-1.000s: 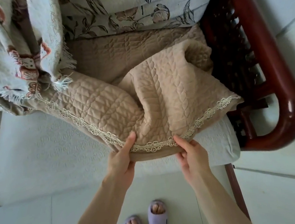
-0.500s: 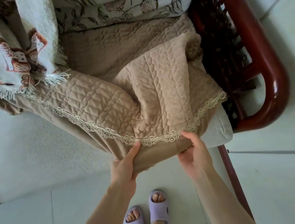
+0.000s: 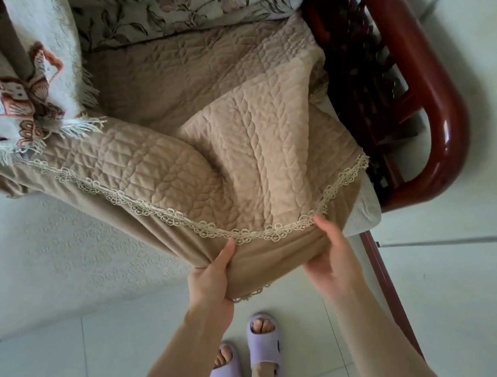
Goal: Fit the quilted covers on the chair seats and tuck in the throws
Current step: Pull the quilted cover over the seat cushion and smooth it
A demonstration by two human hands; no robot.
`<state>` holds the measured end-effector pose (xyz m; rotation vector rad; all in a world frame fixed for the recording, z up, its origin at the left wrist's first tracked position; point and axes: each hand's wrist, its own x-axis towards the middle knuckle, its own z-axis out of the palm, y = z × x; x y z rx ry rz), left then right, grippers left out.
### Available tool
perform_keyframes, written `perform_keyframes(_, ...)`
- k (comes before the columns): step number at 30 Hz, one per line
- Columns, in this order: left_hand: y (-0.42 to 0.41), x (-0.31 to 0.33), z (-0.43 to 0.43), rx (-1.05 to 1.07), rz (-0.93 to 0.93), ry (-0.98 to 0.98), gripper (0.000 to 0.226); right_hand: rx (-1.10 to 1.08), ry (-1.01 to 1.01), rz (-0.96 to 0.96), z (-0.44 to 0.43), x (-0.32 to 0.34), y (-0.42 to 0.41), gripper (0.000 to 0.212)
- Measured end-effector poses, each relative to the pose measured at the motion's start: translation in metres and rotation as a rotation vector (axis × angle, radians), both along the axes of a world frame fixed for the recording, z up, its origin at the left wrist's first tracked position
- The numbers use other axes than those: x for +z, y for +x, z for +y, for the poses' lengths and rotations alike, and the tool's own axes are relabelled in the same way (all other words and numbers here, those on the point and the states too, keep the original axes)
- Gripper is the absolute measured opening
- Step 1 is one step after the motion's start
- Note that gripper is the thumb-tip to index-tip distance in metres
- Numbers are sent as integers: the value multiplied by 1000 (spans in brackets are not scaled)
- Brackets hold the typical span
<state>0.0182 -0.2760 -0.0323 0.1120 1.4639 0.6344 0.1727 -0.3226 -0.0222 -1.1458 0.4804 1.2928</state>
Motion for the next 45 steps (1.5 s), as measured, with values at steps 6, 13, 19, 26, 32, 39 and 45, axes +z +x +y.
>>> perform_keyframes(6, -8, -7, -15, 8, 52, 30, 11, -69, -23, -67, -6, -2, 25, 26)
perform_keyframes(13, 0, -8, -14, -4, 45, 45, 9, -14, -28, -62, -12, 11, 44, 13)
perform_keyframes(19, -6, -18, -30, -20, 142, 21, 26, -40, -10, -168, -12, 14, 49, 26)
perform_keyframes(26, 32, -6, -30, -58, 24, 27, 17, -449, -236, -614, -52, 36, 68, 34)
perform_keyframes(32, 31, -16, -37, -44, 70, -6, 24, -403, -312, -295, -70, -11, 54, 48)
perform_keyframes(39, 21, -36, -48, -49, 56, -40, 25, 38, -309, 14, -72, -36, 8, 58)
perform_keyframes(45, 15, -39, -50, -85, -22, -39, 27, 79, -229, 61, -45, -38, -27, 44)
